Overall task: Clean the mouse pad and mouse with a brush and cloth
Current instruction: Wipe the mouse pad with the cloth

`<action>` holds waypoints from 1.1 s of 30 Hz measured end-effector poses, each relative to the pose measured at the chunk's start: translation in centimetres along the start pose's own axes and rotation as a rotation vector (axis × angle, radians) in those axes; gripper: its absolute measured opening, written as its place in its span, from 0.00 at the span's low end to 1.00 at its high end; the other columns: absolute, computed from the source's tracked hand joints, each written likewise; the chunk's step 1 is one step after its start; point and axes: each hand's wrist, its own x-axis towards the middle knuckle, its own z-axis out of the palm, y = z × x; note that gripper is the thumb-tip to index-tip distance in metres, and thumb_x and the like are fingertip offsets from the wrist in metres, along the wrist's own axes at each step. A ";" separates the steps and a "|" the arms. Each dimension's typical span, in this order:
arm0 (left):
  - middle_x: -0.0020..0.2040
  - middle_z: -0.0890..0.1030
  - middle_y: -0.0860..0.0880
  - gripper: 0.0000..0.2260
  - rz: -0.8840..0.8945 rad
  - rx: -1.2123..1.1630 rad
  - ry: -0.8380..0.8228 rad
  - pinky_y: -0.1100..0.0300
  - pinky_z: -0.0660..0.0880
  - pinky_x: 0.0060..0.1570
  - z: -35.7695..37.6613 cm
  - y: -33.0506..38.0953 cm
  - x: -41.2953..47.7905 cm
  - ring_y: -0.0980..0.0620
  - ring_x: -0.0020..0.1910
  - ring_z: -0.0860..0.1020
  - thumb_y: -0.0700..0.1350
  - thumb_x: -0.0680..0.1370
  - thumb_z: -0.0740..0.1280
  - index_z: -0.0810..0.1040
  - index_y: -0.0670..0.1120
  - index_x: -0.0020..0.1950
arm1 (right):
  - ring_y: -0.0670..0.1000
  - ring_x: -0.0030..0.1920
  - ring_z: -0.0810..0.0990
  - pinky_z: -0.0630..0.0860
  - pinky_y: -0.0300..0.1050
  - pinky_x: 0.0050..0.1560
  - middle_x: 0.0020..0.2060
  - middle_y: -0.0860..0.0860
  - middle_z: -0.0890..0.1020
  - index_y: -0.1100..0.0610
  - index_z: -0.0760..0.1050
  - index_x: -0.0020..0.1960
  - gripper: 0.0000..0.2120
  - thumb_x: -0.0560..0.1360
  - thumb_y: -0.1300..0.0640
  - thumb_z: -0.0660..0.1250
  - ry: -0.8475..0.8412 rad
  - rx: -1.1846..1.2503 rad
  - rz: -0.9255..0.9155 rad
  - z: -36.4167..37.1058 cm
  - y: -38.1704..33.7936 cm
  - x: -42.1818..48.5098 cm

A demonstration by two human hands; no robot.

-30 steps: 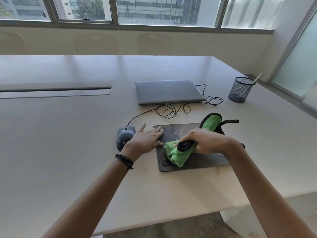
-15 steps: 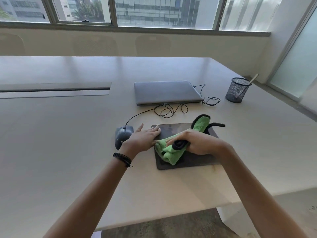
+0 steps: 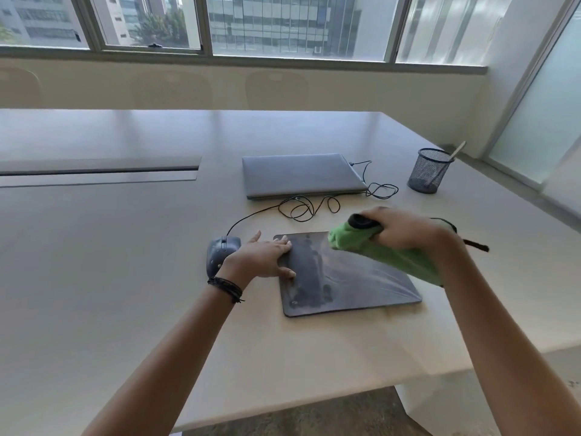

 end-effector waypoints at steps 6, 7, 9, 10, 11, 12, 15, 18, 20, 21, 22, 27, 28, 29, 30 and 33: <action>0.78 0.52 0.48 0.41 -0.004 -0.039 0.004 0.53 0.36 0.72 0.1 0.2 -0.1 0.55 0.76 0.50 0.64 0.72 0.64 0.51 0.45 0.77 | 0.57 0.60 0.74 0.70 0.45 0.54 0.59 0.58 0.77 0.53 0.68 0.66 0.25 0.69 0.64 0.62 0.152 0.051 0.002 2.7 -2.1 3.7; 0.78 0.51 0.47 0.41 -0.006 -0.043 0.006 0.53 0.36 0.73 0.1 0.2 -0.1 0.55 0.76 0.50 0.64 0.72 0.64 0.50 0.44 0.77 | 0.58 0.58 0.75 0.70 0.45 0.52 0.58 0.59 0.77 0.54 0.68 0.65 0.24 0.69 0.63 0.62 0.170 0.064 0.007 3.0 -2.6 4.3; 0.78 0.51 0.47 0.41 -0.012 -0.038 0.006 0.53 0.36 0.73 0.1 0.4 -0.1 0.54 0.76 0.50 0.64 0.73 0.64 0.50 0.44 0.76 | 0.59 0.56 0.76 0.71 0.46 0.51 0.56 0.61 0.77 0.55 0.68 0.63 0.23 0.69 0.62 0.62 0.189 0.074 0.013 3.5 -3.4 5.6; 0.78 0.51 0.47 0.42 -0.016 -0.027 0.002 0.52 0.37 0.73 0.0 0.4 -0.1 0.54 0.76 0.50 0.64 0.73 0.64 0.50 0.44 0.77 | 0.60 0.55 0.76 0.72 0.46 0.51 0.55 0.61 0.77 0.56 0.68 0.63 0.22 0.69 0.62 0.62 0.191 0.077 0.019 3.7 -3.8 6.1; 0.78 0.50 0.47 0.42 -0.020 -0.015 -0.003 0.51 0.37 0.73 0.0 0.5 0.0 0.54 0.76 0.49 0.64 0.73 0.63 0.50 0.44 0.77 | 0.60 0.54 0.76 0.73 0.47 0.51 0.55 0.61 0.78 0.57 0.68 0.62 0.21 0.69 0.62 0.62 0.191 0.078 0.027 3.9 -4.2 6.6; 0.78 0.50 0.47 0.42 -0.024 -0.007 -0.007 0.51 0.37 0.74 0.0 0.6 0.0 0.54 0.76 0.49 0.64 0.73 0.63 0.50 0.44 0.77 | 0.60 0.54 0.76 0.73 0.47 0.50 0.54 0.61 0.78 0.57 0.69 0.62 0.20 0.70 0.61 0.63 0.192 0.076 0.039 4.1 -4.4 7.0; 0.78 0.51 0.48 0.42 -0.027 -0.002 -0.009 0.50 0.37 0.73 0.0 0.7 0.0 0.54 0.76 0.49 0.64 0.73 0.63 0.50 0.45 0.77 | 0.59 0.55 0.76 0.72 0.47 0.51 0.55 0.59 0.78 0.56 0.69 0.61 0.20 0.72 0.50 0.65 0.203 0.056 0.092 5.3 -4.8 7.4; 0.78 0.50 0.48 0.42 -0.020 -0.002 -0.010 0.50 0.36 0.73 -0.1 0.6 0.0 0.54 0.76 0.49 0.63 0.73 0.63 0.47 0.45 0.77 | 0.58 0.60 0.72 0.70 0.51 0.59 0.58 0.55 0.75 0.54 0.69 0.62 0.27 0.71 0.38 0.65 0.158 -0.043 0.155 7.2 -4.3 7.1; 0.78 0.49 0.48 0.42 -0.018 -0.004 -0.015 0.50 0.36 0.73 -0.1 0.6 0.0 0.55 0.76 0.49 0.63 0.73 0.63 0.47 0.45 0.77 | 0.58 0.61 0.71 0.68 0.53 0.62 0.59 0.56 0.73 0.53 0.67 0.65 0.29 0.72 0.37 0.63 0.158 -0.034 0.199 8.3 -3.7 6.7; 0.78 0.49 0.48 0.42 -0.022 -0.006 -0.019 0.50 0.36 0.73 -0.1 0.5 0.1 0.55 0.76 0.49 0.64 0.73 0.63 0.47 0.45 0.77 | 0.59 0.62 0.71 0.68 0.53 0.62 0.59 0.57 0.72 0.53 0.66 0.66 0.29 0.72 0.37 0.62 0.180 -0.013 0.217 8.5 -3.4 6.6; 0.78 0.49 0.48 0.42 -0.026 -0.007 -0.023 0.50 0.36 0.73 -0.1 0.5 0.0 0.55 0.76 0.49 0.64 0.73 0.63 0.48 0.45 0.77 | 0.59 0.62 0.71 0.68 0.53 0.62 0.59 0.57 0.72 0.53 0.65 0.67 0.28 0.73 0.38 0.62 0.205 -0.001 0.227 8.6 -3.2 6.5; 0.78 0.50 0.49 0.42 -0.022 -0.013 -0.031 0.49 0.35 0.73 0.0 0.3 0.0 0.56 0.76 0.49 0.65 0.72 0.62 0.48 0.46 0.77 | 0.58 0.61 0.70 0.70 0.53 0.59 0.58 0.57 0.71 0.51 0.64 0.68 0.26 0.74 0.44 0.64 0.273 0.018 0.286 8.6 -1.3 6.3; 0.78 0.50 0.49 0.42 -0.022 -0.019 -0.031 0.49 0.35 0.73 -0.1 0.3 0.0 0.56 0.76 0.49 0.65 0.72 0.63 0.49 0.46 0.77 | 0.58 0.62 0.70 0.70 0.53 0.59 0.58 0.57 0.71 0.50 0.63 0.68 0.26 0.74 0.44 0.65 0.272 0.034 0.311 8.3 -0.5 6.1; 0.78 0.50 0.49 0.42 -0.022 -0.026 -0.030 0.49 0.35 0.73 -0.1 0.2 0.0 0.56 0.76 0.49 0.65 0.72 0.63 0.49 0.46 0.77 | 0.58 0.62 0.69 0.69 0.53 0.59 0.59 0.57 0.71 0.50 0.63 0.69 0.26 0.74 0.44 0.65 0.269 0.045 0.339 8.0 0.5 5.9; 0.78 0.50 0.49 0.42 -0.022 -0.032 -0.029 0.49 0.35 0.73 0.0 0.2 0.0 0.57 0.76 0.49 0.65 0.72 0.63 0.49 0.46 0.77 | 0.58 0.63 0.69 0.69 0.53 0.60 0.59 0.57 0.71 0.50 0.63 0.69 0.26 0.74 0.44 0.65 0.265 0.047 0.371 7.5 1.6 5.6; 0.78 0.50 0.49 0.42 -0.018 -0.047 -0.018 0.49 0.35 0.73 0.1 0.1 0.0 0.57 0.76 0.49 0.65 0.72 0.63 0.50 0.46 0.77 | 0.59 0.64 0.68 0.68 0.53 0.61 0.60 0.58 0.71 0.51 0.65 0.68 0.25 0.74 0.44 0.64 0.257 0.019 0.472 6.1 4.8 5.0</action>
